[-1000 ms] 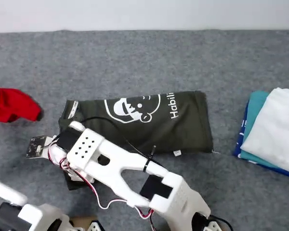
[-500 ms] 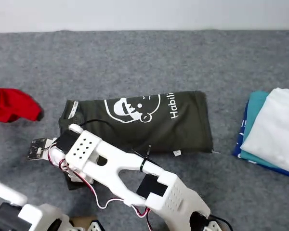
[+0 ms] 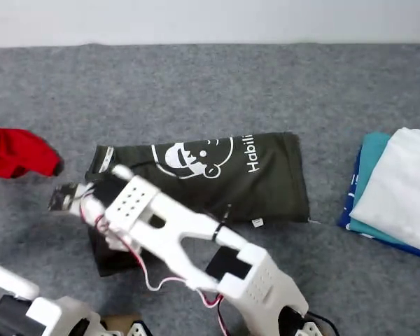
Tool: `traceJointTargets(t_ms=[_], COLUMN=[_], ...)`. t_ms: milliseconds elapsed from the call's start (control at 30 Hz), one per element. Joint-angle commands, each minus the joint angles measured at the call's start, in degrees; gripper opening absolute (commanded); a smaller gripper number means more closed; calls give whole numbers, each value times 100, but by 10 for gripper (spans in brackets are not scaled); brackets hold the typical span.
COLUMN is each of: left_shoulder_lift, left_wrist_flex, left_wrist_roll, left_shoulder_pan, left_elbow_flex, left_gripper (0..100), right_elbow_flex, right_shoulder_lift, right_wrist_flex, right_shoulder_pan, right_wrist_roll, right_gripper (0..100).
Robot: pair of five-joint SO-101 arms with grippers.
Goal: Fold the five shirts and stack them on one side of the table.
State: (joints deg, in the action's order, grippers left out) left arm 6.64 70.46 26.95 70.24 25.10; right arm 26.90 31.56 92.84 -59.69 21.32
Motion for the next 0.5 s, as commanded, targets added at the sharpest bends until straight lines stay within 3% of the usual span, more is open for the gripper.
traceJointTargets(t_ms=[0, 167, 300, 467], left_shoulder_lift=[325, 325, 325, 281], left_wrist_flex=[-202, -185, -176, -176], left_wrist_roll=[26, 35, 44, 44], left_shoulder_pan=[-18, 18, 18, 0], left_elbow_flex=[75, 84, 66, 75], left_gripper=[6, 6, 6, 8], right_elbow_flex=[44, 53, 88, 97], right_shoulder_lift=[-479, -488, -576, -734], right_wrist_flex=[-119, -84, 321, 804], right_shoulder_pan=[418, 576, 145, -479], right_wrist_roll=[-18, -18, -35, -457], right_gripper=[10, 10, 19, 145])
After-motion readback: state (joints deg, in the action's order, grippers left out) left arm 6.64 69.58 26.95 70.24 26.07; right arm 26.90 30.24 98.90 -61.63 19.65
